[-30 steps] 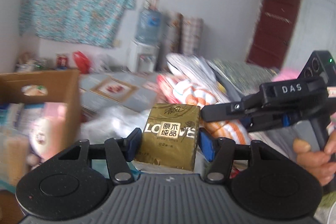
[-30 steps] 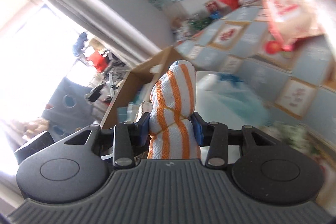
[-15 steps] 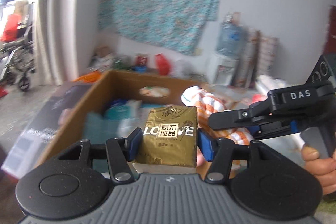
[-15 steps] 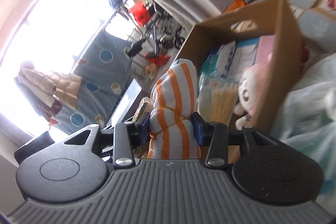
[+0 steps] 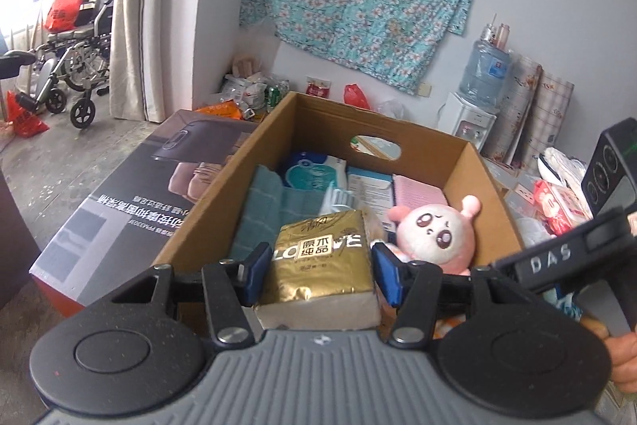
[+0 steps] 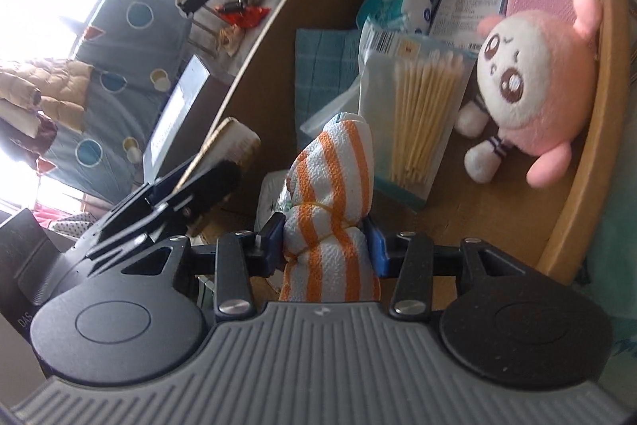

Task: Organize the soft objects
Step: 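Lower the striped towel into the box and open the right gripper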

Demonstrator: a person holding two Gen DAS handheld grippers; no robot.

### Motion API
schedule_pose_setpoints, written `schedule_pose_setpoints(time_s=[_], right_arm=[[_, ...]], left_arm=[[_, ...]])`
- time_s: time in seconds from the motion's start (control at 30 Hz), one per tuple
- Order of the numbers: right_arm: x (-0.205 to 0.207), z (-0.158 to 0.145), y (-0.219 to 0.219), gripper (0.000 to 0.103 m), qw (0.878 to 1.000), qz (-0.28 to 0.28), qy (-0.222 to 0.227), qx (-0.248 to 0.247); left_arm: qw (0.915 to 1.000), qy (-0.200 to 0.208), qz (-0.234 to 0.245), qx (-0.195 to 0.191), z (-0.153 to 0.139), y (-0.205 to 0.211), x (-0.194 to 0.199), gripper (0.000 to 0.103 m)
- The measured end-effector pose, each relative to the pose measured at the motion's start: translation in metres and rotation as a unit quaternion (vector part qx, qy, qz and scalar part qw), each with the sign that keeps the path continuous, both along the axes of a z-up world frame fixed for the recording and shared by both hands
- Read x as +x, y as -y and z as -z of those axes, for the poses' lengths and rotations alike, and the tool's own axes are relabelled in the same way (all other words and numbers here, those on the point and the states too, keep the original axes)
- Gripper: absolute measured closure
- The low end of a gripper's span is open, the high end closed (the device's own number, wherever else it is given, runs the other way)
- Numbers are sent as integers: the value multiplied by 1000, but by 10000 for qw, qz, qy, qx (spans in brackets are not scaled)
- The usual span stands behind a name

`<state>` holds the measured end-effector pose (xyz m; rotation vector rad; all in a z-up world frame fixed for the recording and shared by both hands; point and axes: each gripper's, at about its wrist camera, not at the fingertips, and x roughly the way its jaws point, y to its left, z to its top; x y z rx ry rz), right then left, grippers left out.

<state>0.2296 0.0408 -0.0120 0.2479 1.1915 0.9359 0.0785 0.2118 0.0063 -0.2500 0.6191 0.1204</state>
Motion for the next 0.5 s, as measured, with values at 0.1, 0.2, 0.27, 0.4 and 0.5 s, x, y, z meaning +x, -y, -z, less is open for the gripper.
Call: schedule_pose_setpoints(time_s=[0.1, 0.2, 0.27, 0.4, 0.5], right_arm=[[-2, 4, -8, 54, 9999, -36, -101, -69], [1, 13, -16, 44, 9995, -105, -260, -118], [0, 16, -18, 42, 9993, -131, -296, -165], [0, 11, -12, 42, 9995, -162, -280, 5], [-1, -2, 7, 42, 9992, -120, -159, 338]], left_arm=[[10000, 10, -65, -56, 2, -7, -2, 47], [9999, 4, -89, -73, 4, -10, -3, 47], [9999, -17, -83, -92, 5, -10, -3, 47], [9999, -26, -21, -110, 5, -7, -2, 47], [9999, 11, 30, -102, 3, -2, -1, 47]])
